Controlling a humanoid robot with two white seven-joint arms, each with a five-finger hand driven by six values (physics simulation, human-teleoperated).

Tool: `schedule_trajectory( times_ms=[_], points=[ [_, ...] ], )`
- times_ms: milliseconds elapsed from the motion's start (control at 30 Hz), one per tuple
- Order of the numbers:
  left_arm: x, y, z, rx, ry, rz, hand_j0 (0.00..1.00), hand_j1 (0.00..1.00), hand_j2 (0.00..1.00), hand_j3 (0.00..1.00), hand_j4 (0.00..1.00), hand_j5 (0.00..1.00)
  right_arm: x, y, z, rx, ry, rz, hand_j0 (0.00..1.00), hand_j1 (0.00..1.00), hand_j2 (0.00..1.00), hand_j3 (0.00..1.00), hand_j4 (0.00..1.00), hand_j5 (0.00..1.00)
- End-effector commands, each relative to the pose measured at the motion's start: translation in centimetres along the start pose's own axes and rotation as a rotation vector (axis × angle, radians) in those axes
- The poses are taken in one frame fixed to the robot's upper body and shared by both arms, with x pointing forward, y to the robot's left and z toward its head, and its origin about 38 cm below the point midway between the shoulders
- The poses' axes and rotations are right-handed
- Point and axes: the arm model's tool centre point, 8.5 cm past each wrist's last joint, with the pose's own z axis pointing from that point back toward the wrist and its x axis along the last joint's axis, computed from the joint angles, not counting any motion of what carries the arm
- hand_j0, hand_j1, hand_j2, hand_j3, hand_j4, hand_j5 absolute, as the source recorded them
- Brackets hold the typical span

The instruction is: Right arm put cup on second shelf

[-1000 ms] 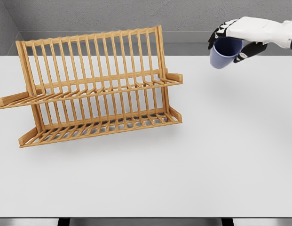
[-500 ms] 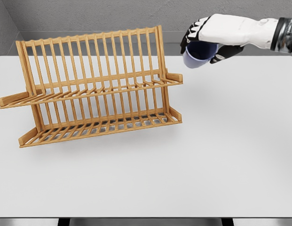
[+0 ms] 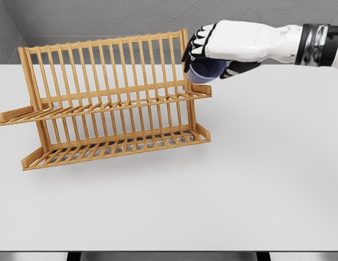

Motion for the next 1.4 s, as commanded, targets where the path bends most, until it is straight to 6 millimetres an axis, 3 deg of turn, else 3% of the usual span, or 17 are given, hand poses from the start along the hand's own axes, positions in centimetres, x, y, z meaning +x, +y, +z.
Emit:
schedule_trajectory(
  times_ms=[0,100,600,633,667,700,767,867,933,1033,1100,1167,1233,1267,1367],
  points=[
    [0.0,0.0,0.0,0.0,0.0,0.001,1.0,1.0,1.0,1.0,1.0,1.0,0.7,-0.3,-0.5,-0.01,-0.022,0.005,0.63,0.63,0.63,0.63,0.63,0.63],
    [0.0,0.0,0.0,0.0,0.0,0.001,1.0,1.0,1.0,1.0,1.0,1.0,1.4,-0.4,-0.9,-0.011,-0.043,0.016,0.63,0.63,0.63,0.63,0.63,0.63],
    [0.0,0.0,0.0,0.0,0.0,0.001,1.0,1.0,1.0,1.0,1.0,1.0,1.2,0.8,-1.3,0.02,-0.039,-0.005,0.65,0.65,0.65,0.65,0.65,0.65],
    [0.0,0.0,0.0,0.0,0.0,0.001,1.0,1.0,1.0,1.0,1.0,1.0,1.2,0.9,-1.3,0.022,-0.036,-0.008,0.68,0.68,0.68,0.68,0.68,0.68],
    [0.0,0.0,0.0,0.0,0.0,0.001,1.0,1.0,1.0,1.0,1.0,1.0,1.0,1.0,-1.3,0.024,-0.033,-0.012,0.84,0.84,0.84,0.84,0.84,0.84],
    [0.0,0.0,0.0,0.0,0.0,0.001,1.0,1.0,1.0,1.0,1.0,1.0,1.0,1.0,-1.3,0.024,-0.033,-0.012,0.84,0.84,0.84,0.84,0.84,0.84],
    [0.0,0.0,0.0,0.0,0.0,0.001,1.0,1.0,1.0,1.0,1.0,1.0,1.1,1.0,-1.4,0.025,-0.035,-0.011,1.0,1.0,1.0,1.0,1.0,1.0],
    [0.0,0.0,0.0,0.0,0.0,0.001,1.0,1.0,1.0,1.0,1.0,1.0,1.0,0.9,-1.3,0.023,-0.031,-0.011,1.0,1.0,1.0,1.0,1.0,1.0],
    [0.0,0.0,0.0,0.0,0.0,0.001,1.0,1.0,1.0,1.0,1.0,1.0,-0.4,0.8,-0.4,0.017,0.014,-0.027,1.0,1.0,1.0,1.0,1.0,1.0],
    [0.0,0.0,0.0,0.0,0.0,0.001,1.0,1.0,1.0,1.0,1.0,1.0,-4.6,-1.2,4.3,-0.096,0.172,-0.063,1.0,1.0,1.0,1.0,1.0,1.0],
    [0.0,0.0,0.0,0.0,0.0,0.001,1.0,1.0,1.0,1.0,1.0,1.0,-8.8,2.5,7.8,-0.102,0.309,-0.198,1.0,1.0,1.0,1.0,1.0,1.0],
    [0.0,0.0,0.0,0.0,0.0,0.001,1.0,1.0,1.0,1.0,1.0,1.0,-10.7,6.7,10.1,-0.063,0.397,-0.303,1.0,1.0,1.0,1.0,1.0,1.0],
    [0.0,0.0,0.0,0.0,0.0,0.001,1.0,1.0,1.0,1.0,1.0,1.0,-10.1,11.6,12.5,-0.074,0.444,-0.404,1.0,1.0,1.0,1.0,1.0,1.0],
    [0.0,0.0,0.0,0.0,0.0,0.001,1.0,1.0,1.0,1.0,1.0,1.0,-9.5,13.9,14.8,-0.111,0.475,-0.427,1.0,1.0,1.0,1.0,1.0,1.0],
    [0.0,0.0,0.0,0.0,0.0,0.001,1.0,1.0,1.0,1.0,1.0,1.0,-8.8,16.4,15.2,-0.084,0.498,-0.44,1.0,1.0,1.0,1.0,1.0,1.0]
  ],
)
